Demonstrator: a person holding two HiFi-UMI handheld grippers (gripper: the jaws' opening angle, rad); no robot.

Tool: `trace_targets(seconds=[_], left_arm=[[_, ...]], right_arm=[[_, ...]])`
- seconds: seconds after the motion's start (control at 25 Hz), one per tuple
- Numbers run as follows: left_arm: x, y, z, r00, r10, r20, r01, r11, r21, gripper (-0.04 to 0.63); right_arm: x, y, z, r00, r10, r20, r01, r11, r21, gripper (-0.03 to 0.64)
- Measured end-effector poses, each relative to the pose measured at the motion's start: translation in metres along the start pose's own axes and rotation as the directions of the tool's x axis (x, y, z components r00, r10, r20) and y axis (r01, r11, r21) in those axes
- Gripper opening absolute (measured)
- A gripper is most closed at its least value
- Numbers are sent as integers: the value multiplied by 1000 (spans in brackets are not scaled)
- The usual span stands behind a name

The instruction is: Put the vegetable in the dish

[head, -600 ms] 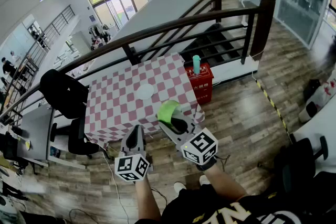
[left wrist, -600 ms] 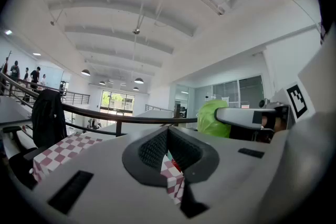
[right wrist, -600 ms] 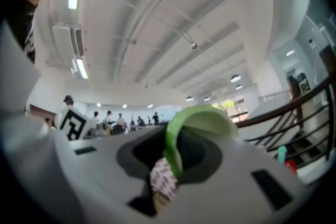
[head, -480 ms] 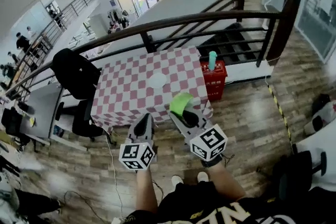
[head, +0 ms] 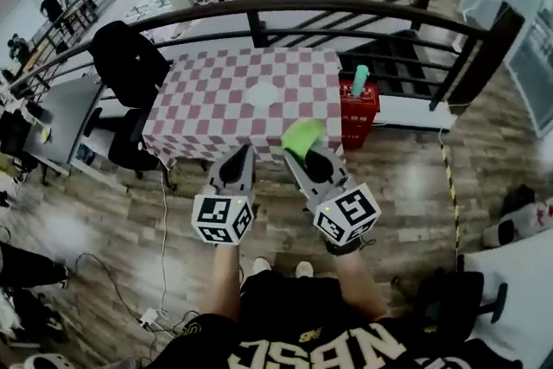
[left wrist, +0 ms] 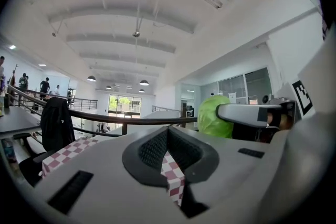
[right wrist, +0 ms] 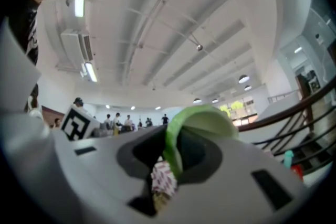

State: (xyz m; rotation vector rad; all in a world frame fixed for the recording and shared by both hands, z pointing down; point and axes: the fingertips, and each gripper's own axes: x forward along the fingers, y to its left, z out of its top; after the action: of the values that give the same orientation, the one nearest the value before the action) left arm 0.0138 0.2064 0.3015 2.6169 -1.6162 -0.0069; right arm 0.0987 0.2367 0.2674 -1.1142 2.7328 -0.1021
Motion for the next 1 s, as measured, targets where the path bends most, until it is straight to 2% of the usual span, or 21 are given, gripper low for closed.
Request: trace_targets(seconds=[0.16, 0.32, 0.52, 0.76, 1.0], left_arm=[[4, 2, -4, 999, 32, 7, -32, 999, 0, 20], [11, 11, -6, 999, 43, 8, -43, 999, 12, 20], [31, 31, -18, 999, 44, 7, -43, 999, -14, 20], [85, 99, -26, 999, 35, 10, -34, 999, -31, 20], [157, 188, 9, 999, 12, 49, -12, 1000, -13, 20]], right_arm=[[5, -4, 3, 999, 38, 2, -38, 999, -17, 75], [17, -14, 2, 999, 37, 4, -37, 999, -15, 75], [38, -26, -21, 998, 45, -38, -45, 999, -1, 75], [109, -56, -50, 997, 27, -70, -25, 999, 20, 75], [219, -88, -34, 999, 37, -40, -37, 999, -11, 75]])
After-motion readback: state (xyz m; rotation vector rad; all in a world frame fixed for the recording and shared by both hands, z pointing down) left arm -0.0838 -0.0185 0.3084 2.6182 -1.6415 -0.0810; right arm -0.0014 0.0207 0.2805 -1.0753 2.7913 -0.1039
